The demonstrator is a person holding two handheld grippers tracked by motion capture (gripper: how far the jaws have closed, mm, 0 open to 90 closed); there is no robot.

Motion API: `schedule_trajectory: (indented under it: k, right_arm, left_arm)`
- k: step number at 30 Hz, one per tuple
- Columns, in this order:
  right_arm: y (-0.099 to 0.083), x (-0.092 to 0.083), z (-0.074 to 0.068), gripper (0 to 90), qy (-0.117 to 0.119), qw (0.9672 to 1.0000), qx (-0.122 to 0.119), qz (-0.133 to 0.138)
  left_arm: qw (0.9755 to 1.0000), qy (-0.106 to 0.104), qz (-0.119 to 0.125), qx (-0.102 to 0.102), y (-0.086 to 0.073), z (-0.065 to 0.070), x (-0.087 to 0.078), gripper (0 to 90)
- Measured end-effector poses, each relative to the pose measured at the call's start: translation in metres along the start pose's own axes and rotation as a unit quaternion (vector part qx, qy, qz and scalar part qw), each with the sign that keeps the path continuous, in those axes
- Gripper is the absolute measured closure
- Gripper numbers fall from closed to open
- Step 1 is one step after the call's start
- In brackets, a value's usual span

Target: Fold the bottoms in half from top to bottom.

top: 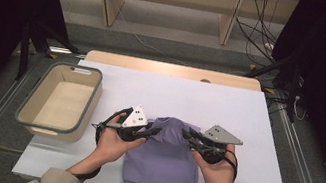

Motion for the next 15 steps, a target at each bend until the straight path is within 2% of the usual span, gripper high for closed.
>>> schedule_trajectory:
  k: [15]
  right_arm:
    - [-0.0025, -0.0011, -0.0019, 78.9, 0.003, 1.0, -0.001, -0.004]
  left_arm:
    - [1.0, -0.003, -0.003, 0.001, -0.0029, 0.0029, -0.0002, 76.9]
Point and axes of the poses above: each handheld gripper's, and its own axes: x roughly forward along the jaws, y roughly out of its top, z roughly to its right, the point moved 9 cm from there along x, roughly forward along the jaws, and after that the axes turned 4 degrees about y, right-handed, at the moved point
